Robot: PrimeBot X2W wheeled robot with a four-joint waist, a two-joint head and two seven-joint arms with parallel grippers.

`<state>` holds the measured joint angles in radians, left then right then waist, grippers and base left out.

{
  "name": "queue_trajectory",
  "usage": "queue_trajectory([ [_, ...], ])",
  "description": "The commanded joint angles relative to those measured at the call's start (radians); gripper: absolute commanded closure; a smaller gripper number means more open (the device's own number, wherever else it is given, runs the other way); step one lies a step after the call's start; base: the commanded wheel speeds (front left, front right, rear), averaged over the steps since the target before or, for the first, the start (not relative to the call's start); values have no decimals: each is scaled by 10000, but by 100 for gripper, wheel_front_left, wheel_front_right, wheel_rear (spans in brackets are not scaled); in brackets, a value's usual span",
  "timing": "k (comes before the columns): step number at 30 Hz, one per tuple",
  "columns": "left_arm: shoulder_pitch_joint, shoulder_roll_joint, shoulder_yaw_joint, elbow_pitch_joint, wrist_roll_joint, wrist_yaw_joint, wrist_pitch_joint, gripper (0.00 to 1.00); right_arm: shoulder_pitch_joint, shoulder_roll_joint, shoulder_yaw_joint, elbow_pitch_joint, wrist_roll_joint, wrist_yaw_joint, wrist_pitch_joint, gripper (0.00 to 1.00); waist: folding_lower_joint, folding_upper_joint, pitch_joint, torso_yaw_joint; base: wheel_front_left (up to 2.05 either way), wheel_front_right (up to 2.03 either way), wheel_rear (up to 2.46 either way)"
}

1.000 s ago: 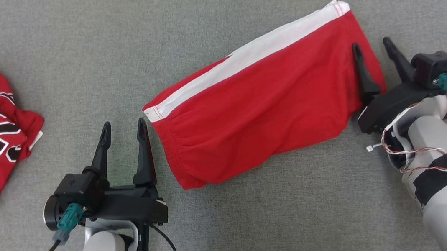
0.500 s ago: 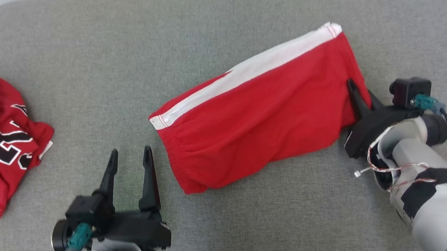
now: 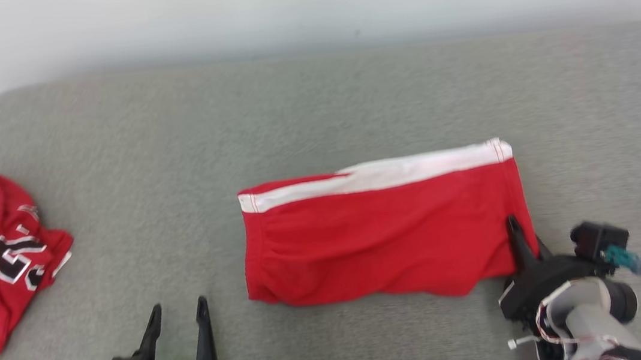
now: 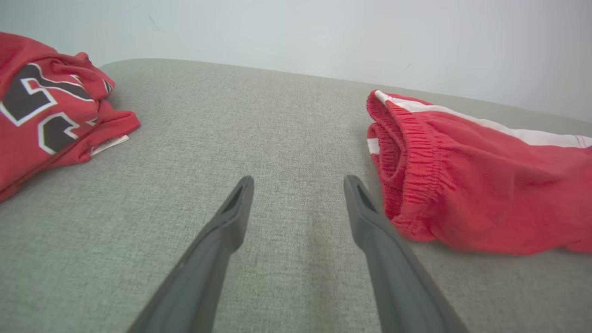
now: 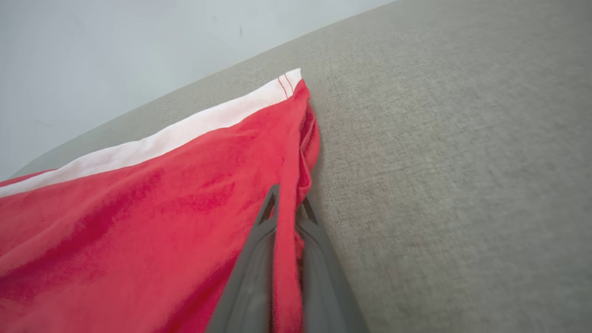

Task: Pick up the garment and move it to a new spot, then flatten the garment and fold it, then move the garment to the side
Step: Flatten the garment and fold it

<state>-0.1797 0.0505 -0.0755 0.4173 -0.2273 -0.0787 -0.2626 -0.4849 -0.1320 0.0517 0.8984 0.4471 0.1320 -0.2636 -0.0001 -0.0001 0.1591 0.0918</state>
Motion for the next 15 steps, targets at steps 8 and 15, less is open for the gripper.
queue_trajectory([
  [8, 764, -1, 307, 25, 189, -126, -33, 0, 1117, 216, -585, -605, -442, -25, -10, 100, 1, 1, -855, -888, 0, 0, 0],
  [15, 903, -3, 313, 85, 101, -183, -33, 0, 1094, 178, -396, -1525, -1369, -25, -10, 100, 1, 1, -813, -872, 0, 0, 0],
])
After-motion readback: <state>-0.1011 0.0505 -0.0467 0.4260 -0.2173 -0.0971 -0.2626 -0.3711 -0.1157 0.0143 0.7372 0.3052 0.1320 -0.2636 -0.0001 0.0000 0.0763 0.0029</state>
